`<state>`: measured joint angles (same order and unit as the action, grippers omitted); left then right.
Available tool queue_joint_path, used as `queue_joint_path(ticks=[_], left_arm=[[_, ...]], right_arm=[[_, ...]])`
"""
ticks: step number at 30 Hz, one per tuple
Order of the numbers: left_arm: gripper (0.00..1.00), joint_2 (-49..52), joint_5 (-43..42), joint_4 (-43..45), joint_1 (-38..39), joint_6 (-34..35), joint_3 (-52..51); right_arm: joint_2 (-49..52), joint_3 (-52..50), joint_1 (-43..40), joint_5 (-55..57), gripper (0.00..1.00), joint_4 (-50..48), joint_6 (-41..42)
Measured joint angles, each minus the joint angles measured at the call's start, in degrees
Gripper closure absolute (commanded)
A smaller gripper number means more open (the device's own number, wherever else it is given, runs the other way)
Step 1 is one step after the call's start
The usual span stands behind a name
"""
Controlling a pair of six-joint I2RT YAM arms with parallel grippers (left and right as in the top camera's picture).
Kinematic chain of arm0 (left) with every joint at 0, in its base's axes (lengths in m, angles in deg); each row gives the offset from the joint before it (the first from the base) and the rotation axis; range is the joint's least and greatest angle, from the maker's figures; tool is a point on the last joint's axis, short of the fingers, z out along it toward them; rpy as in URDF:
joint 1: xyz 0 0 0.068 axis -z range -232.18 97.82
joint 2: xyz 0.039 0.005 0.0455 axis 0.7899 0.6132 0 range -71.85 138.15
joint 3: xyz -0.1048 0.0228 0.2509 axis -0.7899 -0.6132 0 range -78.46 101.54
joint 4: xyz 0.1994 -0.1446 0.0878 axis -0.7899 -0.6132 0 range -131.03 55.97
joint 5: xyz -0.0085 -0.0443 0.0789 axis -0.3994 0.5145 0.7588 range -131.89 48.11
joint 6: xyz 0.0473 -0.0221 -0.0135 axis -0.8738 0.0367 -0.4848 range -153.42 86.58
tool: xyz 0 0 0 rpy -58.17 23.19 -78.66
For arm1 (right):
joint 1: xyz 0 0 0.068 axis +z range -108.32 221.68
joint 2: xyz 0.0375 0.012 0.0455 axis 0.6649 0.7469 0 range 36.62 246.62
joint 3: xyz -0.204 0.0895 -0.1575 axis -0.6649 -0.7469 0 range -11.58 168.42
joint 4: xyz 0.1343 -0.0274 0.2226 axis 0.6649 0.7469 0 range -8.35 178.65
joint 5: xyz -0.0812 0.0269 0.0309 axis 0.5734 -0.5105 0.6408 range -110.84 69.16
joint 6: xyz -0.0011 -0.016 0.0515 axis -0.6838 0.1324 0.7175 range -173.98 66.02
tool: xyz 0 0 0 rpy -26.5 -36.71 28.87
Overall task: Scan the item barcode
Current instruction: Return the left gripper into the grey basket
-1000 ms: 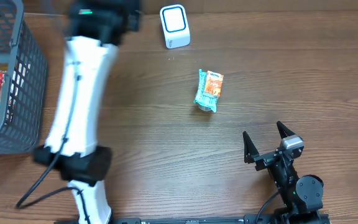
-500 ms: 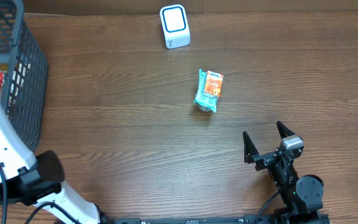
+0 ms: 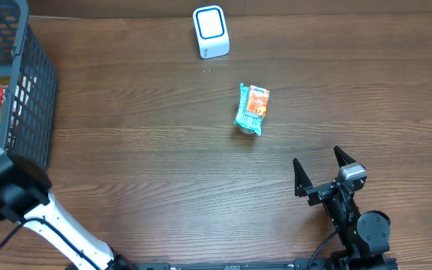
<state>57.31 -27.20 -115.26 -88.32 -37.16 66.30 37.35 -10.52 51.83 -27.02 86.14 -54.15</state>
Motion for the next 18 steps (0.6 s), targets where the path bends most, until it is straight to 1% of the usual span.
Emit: queue_joint_path(ticks=[6,18], left_arm=[[0.0,7.8,-0.8,-0.4,0.0,-1.5,-0.1],[0.0,15.5,-1.0,1.1,0.0,-4.0,-0.1]], right_arm=[[0.0,0.0,0.0,0.0,0.0,0.0,0.0],[0.0,0.0,0.0,0.0,0.0,0.0,0.0]])
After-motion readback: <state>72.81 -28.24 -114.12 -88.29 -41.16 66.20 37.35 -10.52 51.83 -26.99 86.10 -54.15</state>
